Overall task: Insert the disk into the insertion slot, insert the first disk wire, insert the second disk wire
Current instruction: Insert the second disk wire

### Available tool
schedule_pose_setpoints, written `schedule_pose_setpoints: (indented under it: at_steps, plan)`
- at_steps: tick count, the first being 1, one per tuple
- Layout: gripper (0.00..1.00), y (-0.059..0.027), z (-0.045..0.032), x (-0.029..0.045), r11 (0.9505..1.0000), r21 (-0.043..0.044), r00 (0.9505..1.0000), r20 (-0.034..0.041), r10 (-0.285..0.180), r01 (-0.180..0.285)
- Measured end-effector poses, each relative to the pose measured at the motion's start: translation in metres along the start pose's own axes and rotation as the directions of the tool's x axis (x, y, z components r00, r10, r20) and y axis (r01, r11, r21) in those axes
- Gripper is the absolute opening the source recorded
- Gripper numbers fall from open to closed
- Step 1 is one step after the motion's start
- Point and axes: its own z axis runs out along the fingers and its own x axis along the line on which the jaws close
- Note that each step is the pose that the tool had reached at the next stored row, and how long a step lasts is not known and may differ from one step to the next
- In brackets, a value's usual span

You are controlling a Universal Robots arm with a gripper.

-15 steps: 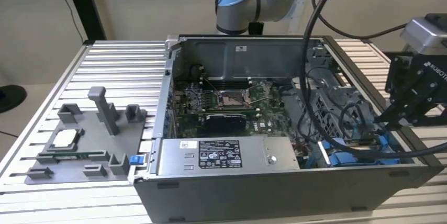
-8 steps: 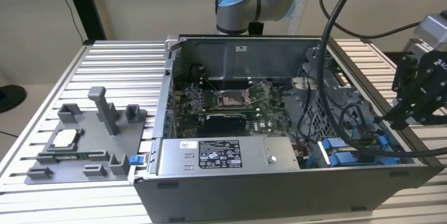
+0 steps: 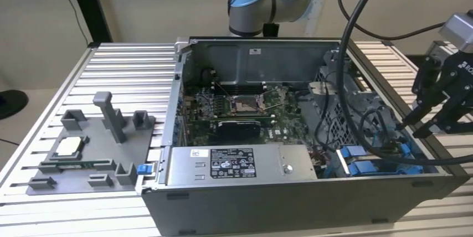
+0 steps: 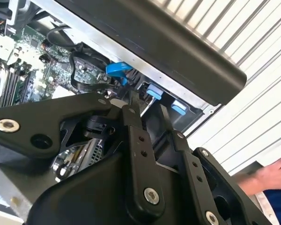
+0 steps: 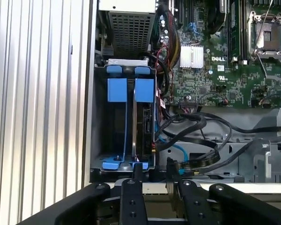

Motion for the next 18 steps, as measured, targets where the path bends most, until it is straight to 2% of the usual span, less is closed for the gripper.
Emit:
schedule_pose_setpoints:
  at_steps: [5, 8, 10, 14, 18]
  plan:
    - [1.0, 0.0, -0.0001, -0.0029, 1.0, 0.0, 1.0, 0.0064, -0.001, 0.001]
    - [1.0, -0.0005, 0.0001, -0.0041, 1.0, -0.0007, 0.9999, 0.0147, -0.002, 0.002]
    - [1.0, -0.0014, 0.0001, -0.0045, 1.0, -0.0078, 0.9998, 0.0216, -0.003, 0.003]
    - [1.0, -0.0033, 0.0007, -0.0045, 0.9996, -0.0279, 0.9994, 0.0339, -0.003, 0.004]
    - [1.0, -0.0055, 0.0027, -0.0044, 0.9995, -0.0322, 0.9987, 0.0504, -0.005, 0.006]
